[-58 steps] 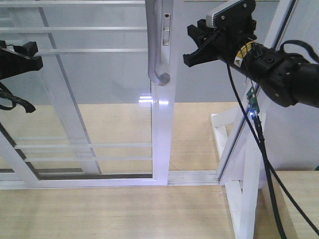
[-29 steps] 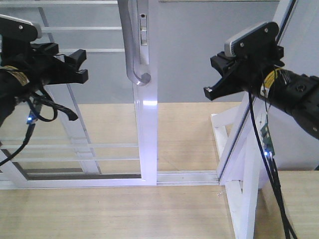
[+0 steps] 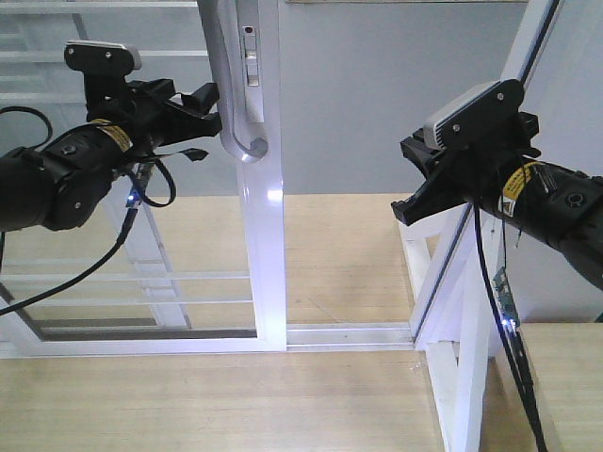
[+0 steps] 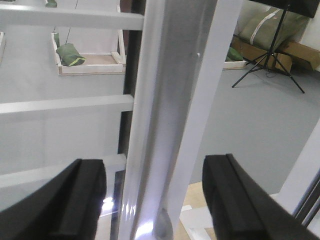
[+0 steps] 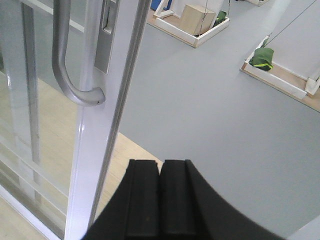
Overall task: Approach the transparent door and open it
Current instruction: 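Release the handle with the right gripper and grasp it with the left, then slide the glass panel farther open with the left gripper on the handle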
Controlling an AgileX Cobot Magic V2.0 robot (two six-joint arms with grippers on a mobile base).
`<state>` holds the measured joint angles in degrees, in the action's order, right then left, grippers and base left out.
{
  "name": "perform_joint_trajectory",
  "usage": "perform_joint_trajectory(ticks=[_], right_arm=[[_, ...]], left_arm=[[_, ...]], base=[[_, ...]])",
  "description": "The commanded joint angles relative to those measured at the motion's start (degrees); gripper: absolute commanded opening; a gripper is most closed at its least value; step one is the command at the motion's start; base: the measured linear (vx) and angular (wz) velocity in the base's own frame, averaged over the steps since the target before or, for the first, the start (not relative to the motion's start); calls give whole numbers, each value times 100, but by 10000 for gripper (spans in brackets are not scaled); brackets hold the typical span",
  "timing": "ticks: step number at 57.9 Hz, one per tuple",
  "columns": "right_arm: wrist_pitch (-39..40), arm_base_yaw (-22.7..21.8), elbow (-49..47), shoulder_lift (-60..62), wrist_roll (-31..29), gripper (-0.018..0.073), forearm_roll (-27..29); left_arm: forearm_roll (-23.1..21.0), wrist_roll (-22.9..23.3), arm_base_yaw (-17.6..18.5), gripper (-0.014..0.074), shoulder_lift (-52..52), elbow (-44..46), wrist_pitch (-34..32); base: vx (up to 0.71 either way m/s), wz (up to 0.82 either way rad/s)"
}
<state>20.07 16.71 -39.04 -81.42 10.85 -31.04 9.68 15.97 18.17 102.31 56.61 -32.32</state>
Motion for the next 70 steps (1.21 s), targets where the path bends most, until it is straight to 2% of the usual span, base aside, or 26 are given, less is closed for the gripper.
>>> perform_joint_trajectory(ticks=[1, 14, 31, 35, 47, 56, 63, 70], right_arm=[[444, -26, -163, 207, -83, -9, 36], [439, -26, -163, 207, -83, -9, 56], [439, -26, -163, 207, -83, -9, 167], [439, -26, -163, 207, -83, -9, 167], [423, -26, -163, 207, -83, -9, 166], [423, -26, -163, 207, -83, -9, 166], [424, -26, -163, 207, -78, -9, 166], [424, -26, -163, 202, -77, -9, 166]], left_arm=[[-42, 69, 71, 535, -108, 422, -512], [-56, 89, 86, 535, 266, 1008, -321], [-56, 94, 86, 514, 725, 1842, 275], [-56, 94, 86, 470, 730, 1951, 480], [-56, 94, 86, 203, 704, 2002, 597], [-56, 88, 64, 59, 526, 2002, 1061], [-56, -100, -72, 13, 335, 2002, 1427], [-56, -177, -244, 10, 191, 2002, 1643]], base=[[0, 0], [0, 0], [0, 0], [0, 0], [0, 0], [0, 0], [0, 0], [0, 0]])
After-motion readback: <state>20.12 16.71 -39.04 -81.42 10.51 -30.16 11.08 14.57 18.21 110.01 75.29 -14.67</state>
